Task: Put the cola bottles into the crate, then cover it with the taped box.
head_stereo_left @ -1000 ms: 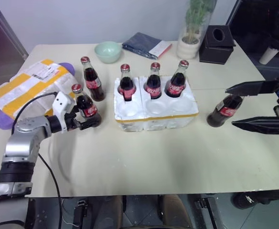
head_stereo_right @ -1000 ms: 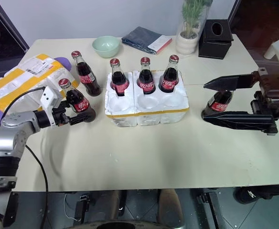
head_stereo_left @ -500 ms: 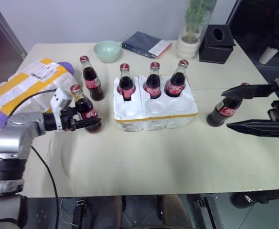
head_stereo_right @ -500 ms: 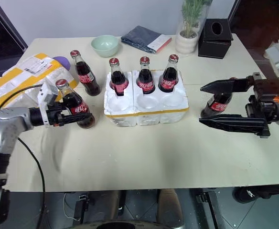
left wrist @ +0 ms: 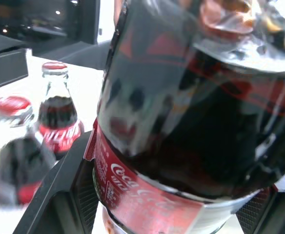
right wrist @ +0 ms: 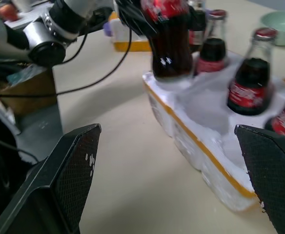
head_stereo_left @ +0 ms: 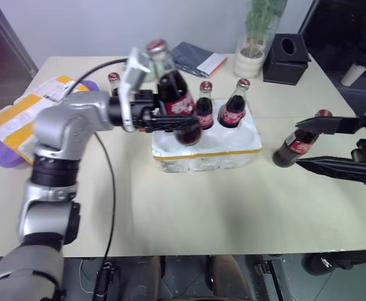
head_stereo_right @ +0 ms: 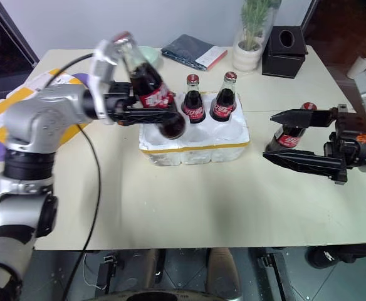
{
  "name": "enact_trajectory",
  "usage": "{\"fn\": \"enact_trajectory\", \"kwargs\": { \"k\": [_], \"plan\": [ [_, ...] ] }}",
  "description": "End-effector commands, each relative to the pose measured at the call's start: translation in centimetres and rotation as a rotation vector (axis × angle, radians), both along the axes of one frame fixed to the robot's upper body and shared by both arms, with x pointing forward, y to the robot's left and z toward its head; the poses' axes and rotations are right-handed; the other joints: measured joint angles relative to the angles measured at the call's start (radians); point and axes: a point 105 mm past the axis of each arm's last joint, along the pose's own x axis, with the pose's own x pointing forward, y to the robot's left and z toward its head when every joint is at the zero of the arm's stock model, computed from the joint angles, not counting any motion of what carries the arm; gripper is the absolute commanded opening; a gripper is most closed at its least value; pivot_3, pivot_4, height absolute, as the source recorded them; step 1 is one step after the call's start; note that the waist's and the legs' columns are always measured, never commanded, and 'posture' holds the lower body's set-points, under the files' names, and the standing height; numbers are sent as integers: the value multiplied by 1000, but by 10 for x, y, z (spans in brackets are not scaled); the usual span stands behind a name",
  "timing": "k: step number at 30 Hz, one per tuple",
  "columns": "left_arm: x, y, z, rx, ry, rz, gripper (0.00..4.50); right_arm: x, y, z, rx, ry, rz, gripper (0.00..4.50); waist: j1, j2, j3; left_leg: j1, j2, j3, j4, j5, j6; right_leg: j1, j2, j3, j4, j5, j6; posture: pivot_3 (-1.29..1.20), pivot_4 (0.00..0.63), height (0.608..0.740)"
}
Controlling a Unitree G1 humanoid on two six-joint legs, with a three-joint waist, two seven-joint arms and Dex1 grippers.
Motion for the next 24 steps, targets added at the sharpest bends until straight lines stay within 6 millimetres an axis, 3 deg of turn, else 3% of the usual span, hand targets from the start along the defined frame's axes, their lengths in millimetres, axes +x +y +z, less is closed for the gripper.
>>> {"fn": "enact_trajectory", "kwargs": {
  "k": [1,5,13,16,17,20,24],
  "plan": [
    [10,-19,9,1,-133,17,2885,-7,2,9,-9,-66,-7,4500,1,0,0,0,0,0,0,0,0,0,0,0,0,0,0,0,150,740],
    [21,-37,-7,64,-183,22,2885,-9,4,8,-6,-69,-21,4500,4,0,0,0,0,0,0,0,0,0,0,0,0,0,0,0,150,740],
    [27,-45,-33,175,-198,15,2885,-7,1,4,3,-74,-66,4500,7,0,0,-1,0,0,1,0,0,0,0,0,0,0,0,0,150,740],
    [27,-53,-44,188,-163,14,4302,-3,0,1,-15,-82,-82,4500,7,0,0,-1,0,0,2,0,0,0,0,0,0,0,0,0,150,740],
    [28,-54,-48,194,-159,23,4469,-2,0,0,-31,-90,-86,4500,7,0,0,-1,0,-1,2,0,0,1,0,0,0,0,0,0,150,740],
    [32,-53,-51,200,-146,59,4469,1,0,2,-61,-111,-80,4500,5,0,0,-1,0,-1,2,0,0,1,0,0,0,0,1,0,150,740],
    [28,-39,-37,158,-126,74,4469,5,0,3,-67,-122,-75,4500,3,0,0,-1,0,-1,2,0,0,1,0,0,0,0,1,0,150,740]
  ]
}}
